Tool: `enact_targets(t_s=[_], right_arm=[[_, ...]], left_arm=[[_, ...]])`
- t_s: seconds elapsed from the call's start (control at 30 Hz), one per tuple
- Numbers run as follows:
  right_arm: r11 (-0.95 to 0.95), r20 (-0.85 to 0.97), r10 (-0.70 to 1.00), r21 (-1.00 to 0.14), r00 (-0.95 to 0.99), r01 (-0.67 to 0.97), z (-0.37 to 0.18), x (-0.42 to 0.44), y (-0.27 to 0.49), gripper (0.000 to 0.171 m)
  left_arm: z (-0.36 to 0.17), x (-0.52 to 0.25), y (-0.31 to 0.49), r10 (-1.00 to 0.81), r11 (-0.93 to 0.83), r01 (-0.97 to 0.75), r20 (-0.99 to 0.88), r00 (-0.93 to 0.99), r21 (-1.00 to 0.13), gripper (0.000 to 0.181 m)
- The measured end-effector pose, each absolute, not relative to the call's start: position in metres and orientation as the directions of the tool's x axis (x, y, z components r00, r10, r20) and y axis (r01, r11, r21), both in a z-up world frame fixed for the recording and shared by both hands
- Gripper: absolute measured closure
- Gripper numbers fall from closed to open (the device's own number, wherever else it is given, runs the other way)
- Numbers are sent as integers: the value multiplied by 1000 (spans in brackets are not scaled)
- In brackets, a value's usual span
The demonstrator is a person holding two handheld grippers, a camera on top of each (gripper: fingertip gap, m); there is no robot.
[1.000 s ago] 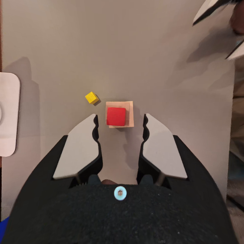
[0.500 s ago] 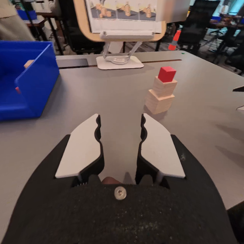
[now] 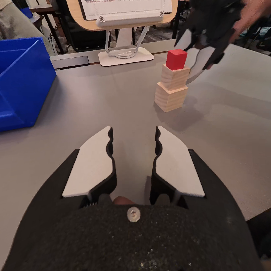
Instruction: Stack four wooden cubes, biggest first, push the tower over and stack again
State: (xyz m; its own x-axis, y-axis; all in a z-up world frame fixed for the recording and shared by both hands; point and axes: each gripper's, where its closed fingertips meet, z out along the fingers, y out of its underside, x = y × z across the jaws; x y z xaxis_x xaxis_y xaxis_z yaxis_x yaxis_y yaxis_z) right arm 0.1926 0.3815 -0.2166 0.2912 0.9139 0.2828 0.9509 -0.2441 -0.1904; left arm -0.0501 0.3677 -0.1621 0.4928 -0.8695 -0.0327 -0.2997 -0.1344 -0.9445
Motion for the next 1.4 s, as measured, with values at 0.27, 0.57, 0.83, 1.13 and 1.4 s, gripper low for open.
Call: enact_targets(t_s=[0.27,0.57,0.83,1.13,1.4], right_arm=[[-165,199,960,-170,198,972,-238,193,401,147],[-415,162,856,-354,492,838,-136,181,401,150],[-368,89,908,-301,410,880,-113,122,367,149],[-368,83,911,-273,403,889,-119,108,373,149],[-376,80,909,-263,408,889,-115,110,366,132]], left_arm=[[-158,-52,374,-872,-126,-295,-36,489,-947,129],[-161,-45,386,-882,-160,-288,6,471,-944,132],[-158,-40,381,-892,-125,-299,-25,451,-946,132],[-153,-48,375,-889,-114,-293,-34,456,-949,130],[-155,-44,368,-903,-111,-305,-32,429,-946,130]])
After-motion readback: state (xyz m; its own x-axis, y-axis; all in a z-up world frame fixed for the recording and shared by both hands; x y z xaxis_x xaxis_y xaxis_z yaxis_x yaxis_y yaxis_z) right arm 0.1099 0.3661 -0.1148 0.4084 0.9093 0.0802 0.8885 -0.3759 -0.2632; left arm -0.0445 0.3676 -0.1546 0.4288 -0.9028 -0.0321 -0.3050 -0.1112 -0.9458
